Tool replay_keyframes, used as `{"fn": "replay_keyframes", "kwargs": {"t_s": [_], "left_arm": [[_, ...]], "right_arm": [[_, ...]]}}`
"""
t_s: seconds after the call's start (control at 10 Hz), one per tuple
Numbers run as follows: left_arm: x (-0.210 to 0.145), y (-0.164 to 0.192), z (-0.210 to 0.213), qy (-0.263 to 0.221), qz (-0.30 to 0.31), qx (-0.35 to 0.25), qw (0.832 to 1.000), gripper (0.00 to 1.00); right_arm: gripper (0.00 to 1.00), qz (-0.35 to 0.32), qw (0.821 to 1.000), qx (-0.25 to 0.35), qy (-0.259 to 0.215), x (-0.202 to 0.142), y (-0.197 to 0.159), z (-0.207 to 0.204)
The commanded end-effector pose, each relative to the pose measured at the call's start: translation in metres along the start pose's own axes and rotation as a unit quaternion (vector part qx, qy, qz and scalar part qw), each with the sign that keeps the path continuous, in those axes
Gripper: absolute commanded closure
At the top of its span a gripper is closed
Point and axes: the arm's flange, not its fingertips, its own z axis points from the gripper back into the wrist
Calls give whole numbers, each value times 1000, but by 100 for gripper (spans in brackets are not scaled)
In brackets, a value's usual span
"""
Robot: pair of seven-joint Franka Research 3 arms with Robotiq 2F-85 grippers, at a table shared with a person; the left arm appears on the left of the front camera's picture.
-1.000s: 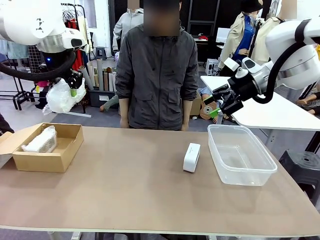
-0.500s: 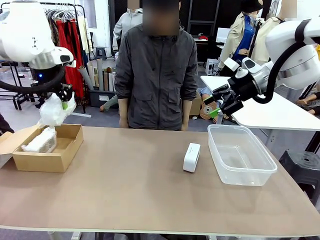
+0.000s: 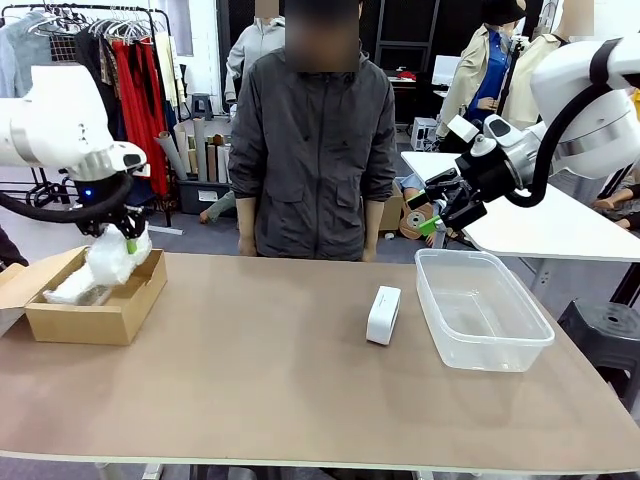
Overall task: Separate and place wrapped and unwrapped clocks.
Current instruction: If the picked Digital clock is wrapped, place it in the Package Box ; if not, place it in the Organizing box.
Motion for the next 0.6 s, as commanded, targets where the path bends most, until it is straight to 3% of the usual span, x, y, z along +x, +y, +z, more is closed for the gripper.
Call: {"fn": "replay_keyframes", "kwargs": {"t_s": [0.0, 0.5], "left_arm": [[6, -1, -16, -2, 17, 22, 1000, 100], [15, 13, -61, 30, 20, 0, 999, 100]], "right_arm": [[0, 3, 1000, 2, 3, 1, 1, 1], [0, 3, 1000, 2, 3, 1, 1, 1]]}}
